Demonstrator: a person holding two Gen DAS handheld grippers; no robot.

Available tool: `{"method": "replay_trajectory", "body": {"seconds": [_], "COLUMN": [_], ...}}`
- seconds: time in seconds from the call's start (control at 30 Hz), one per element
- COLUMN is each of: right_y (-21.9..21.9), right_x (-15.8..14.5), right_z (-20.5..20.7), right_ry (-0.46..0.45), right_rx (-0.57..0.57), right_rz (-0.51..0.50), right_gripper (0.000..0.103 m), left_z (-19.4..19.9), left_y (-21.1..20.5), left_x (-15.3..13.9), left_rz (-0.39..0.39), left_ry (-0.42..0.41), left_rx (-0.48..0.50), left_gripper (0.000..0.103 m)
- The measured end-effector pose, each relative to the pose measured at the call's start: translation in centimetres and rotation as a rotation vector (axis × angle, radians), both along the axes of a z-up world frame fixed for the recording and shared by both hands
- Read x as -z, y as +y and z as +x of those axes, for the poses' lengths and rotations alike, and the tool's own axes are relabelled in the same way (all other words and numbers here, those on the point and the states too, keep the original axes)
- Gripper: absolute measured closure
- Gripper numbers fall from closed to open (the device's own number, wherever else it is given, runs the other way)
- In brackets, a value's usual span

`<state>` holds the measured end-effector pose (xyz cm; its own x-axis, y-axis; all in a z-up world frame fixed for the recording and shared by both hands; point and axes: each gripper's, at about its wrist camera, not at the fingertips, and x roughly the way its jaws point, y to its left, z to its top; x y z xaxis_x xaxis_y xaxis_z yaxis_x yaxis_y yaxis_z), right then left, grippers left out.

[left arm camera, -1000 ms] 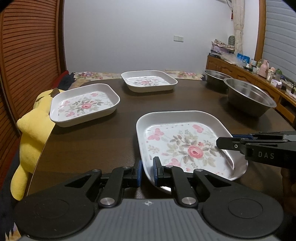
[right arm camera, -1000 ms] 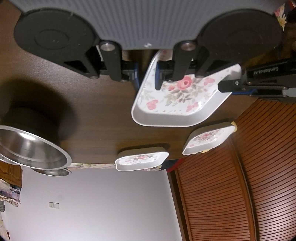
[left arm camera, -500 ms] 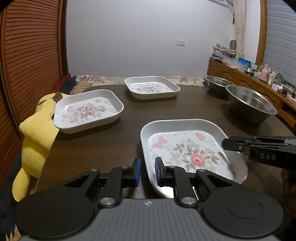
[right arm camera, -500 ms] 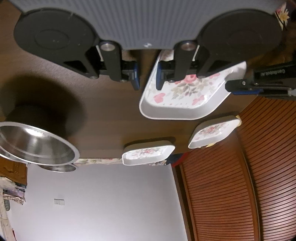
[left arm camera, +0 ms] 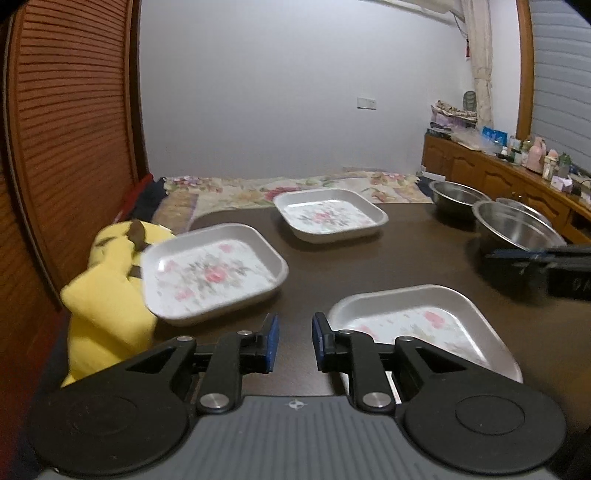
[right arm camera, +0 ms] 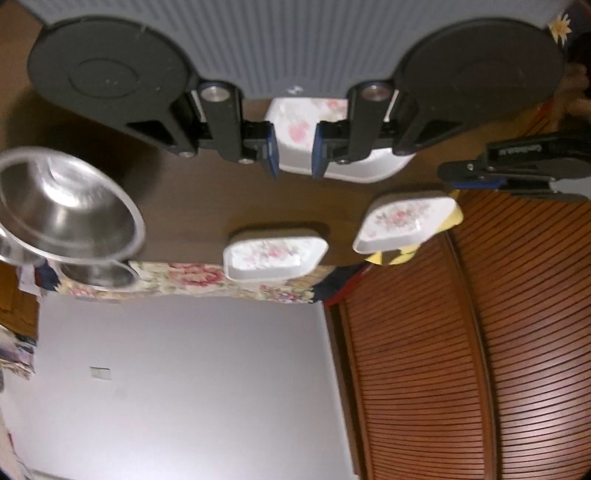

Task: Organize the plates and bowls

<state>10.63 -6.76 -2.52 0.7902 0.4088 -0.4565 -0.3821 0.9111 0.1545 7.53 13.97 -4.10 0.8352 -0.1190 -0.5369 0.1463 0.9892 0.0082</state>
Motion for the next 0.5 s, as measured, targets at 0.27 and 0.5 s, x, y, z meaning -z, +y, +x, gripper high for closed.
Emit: {"method": "replay_trajectory", "body": {"seconds": [0.27, 0.5], "right_y": [3.7, 7.6], "right_x": [-2.0, -1.2], "right_z": [4.5, 8.7], "right_ry": [0.028, 0.088], "right_rx": [-0.096, -0.166], "right_rz": [-0.005, -0.048], "right_gripper": [0.081, 0.072], "left_z": [3.8, 6.9], "left_y": [4.8, 8.7], "left_x": [-1.1, -1.2], "left_rz": [0.023, -0.010], "left_ry": [0.006, 0.024], "left_rx": [-0.053, -0.087], "left_gripper": [0.074, 0.068]}}
